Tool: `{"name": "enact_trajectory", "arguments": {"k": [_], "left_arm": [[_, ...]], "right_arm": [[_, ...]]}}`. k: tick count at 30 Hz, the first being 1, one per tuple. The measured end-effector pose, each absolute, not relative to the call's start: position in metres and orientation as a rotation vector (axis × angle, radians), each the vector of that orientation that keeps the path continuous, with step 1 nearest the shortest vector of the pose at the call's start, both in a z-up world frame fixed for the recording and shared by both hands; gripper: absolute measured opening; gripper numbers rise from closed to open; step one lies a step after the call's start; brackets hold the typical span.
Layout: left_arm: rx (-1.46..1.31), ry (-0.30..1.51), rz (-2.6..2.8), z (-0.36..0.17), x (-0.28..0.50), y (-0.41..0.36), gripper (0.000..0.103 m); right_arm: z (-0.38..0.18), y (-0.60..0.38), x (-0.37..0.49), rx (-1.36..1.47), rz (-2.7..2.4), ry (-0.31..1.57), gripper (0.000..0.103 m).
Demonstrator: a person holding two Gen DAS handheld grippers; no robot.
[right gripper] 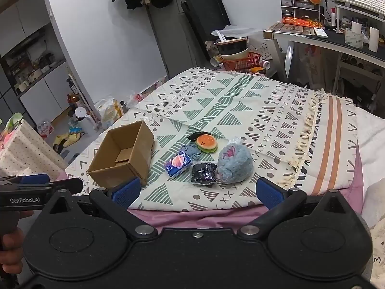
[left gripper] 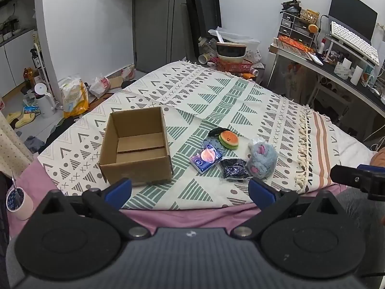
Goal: Organize soft objects
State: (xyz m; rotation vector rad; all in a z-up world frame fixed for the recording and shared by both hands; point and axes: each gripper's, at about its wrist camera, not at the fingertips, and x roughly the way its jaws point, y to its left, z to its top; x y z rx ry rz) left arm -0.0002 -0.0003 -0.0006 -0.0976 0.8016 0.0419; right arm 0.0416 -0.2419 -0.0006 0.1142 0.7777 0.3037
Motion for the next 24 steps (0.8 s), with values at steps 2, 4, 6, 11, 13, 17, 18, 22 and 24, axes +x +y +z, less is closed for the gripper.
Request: {"name": "enact_trajectory", "arguments": {"k": [2, 4, 6, 11, 13, 17, 18, 22, 24], "left_arm": [[-0.098, 0.802, 0.043, -0.002, -0.002, 0.000, 0.102], [-0.095, 0.802, 0.041, -0.001, -0.003, 0.001, 0.102], [-0.095, 0.799, 0.041, -0.001, -0.004, 0.001, 0.102], [-0.098, 0.800, 0.041, -0.002, -0.004, 0.004, 0.102], [-0.094, 0.794, 0.043, 0.001, -0.005, 0.001, 0.102], [-0.106, 0.796, 0.052, 0.003, -0.006, 0.001, 0.102], [-0.106, 0.795, 0.049, 0.003, -0.006, 0.001, 0.102], [-0.101, 0.789, 0.047, 0.005, -0.008, 0.001, 0.102], [-0.104, 0.789, 0.047, 0.005, -0.008, 0.001, 0.102]], "right_arm": [[0.000, -0.242, 0.041, 0.115, 0.304, 0.776, 0.103], [-0.001, -0.241, 0.042, 0.116, 0.304, 0.774, 0.103], [0.003, -0.233, 0.041, 0.118, 0.306, 0.771, 0.103], [0.001, -0.240, 0.040, 0.133, 0.311, 0.768, 0.103], [0.001, -0.241, 0.040, 0.132, 0.314, 0.765, 0.103], [0.001, -0.242, 0.040, 0.133, 0.317, 0.765, 0.103], [0.001, -0.242, 0.039, 0.132, 0.318, 0.764, 0.103], [0.001, -0.242, 0.039, 0.130, 0.319, 0.764, 0.103], [0.001, -0.242, 0.038, 0.130, 0.317, 0.764, 0.103]]}}
